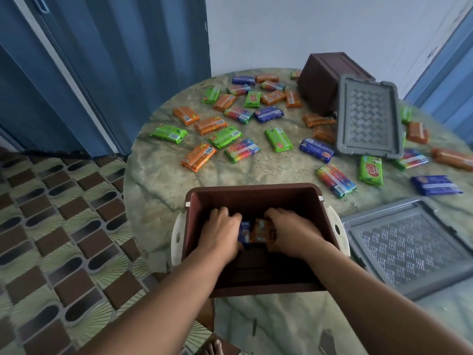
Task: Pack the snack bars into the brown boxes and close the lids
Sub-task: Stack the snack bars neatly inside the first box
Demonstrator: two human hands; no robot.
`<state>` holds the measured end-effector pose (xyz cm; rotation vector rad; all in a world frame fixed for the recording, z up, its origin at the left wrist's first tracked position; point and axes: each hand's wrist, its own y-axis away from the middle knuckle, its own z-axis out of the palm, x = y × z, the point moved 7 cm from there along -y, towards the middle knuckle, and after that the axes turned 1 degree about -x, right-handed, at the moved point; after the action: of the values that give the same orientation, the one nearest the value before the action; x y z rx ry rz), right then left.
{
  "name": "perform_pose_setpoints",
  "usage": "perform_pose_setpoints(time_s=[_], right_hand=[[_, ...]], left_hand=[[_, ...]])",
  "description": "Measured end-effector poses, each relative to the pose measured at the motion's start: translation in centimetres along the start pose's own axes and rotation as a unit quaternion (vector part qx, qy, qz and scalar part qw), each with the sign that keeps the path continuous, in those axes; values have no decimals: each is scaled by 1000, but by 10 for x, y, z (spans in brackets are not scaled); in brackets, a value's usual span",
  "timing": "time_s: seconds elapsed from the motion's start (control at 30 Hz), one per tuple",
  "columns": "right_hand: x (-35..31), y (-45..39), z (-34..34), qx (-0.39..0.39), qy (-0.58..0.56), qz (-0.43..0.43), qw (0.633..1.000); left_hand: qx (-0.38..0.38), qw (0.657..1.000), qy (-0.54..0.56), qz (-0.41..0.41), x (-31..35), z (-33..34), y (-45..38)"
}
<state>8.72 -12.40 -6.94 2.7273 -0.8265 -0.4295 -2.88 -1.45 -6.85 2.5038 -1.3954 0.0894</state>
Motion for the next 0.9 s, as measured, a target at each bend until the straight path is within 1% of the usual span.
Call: perform_pose_setpoints(time_s=[0.23,0.43,0.57,0.63,0.7,0.77,0.83,0.9], right_hand=[[1,2,-4,3,-24,1,1000],[-3,8,-5,2,-11,-8,1000],[-2,8,-5,0,0,9,1000],[-2,6,-5,11,3,28,1000],[-2,5,-6,6,17,40,999],[-5,5,-7,2,28,43,999],[-6,7,-7,16,17,49,999],[-7,8,-9,29,9,27,999]], left_hand=[[29,994,102,-5,-4,-2,11],[80,994,74,-26,-11,-5,15],[67,991,107,-39,-13,-7,14],[72,990,111,-44,-15,-10,13],[63,991,109,-43,-14,-10,11],[45,992,111,-47,-14,-9,11],[28,992,110,-55,-15,-7,10],[21,992,108,-60,-16,-4,9]])
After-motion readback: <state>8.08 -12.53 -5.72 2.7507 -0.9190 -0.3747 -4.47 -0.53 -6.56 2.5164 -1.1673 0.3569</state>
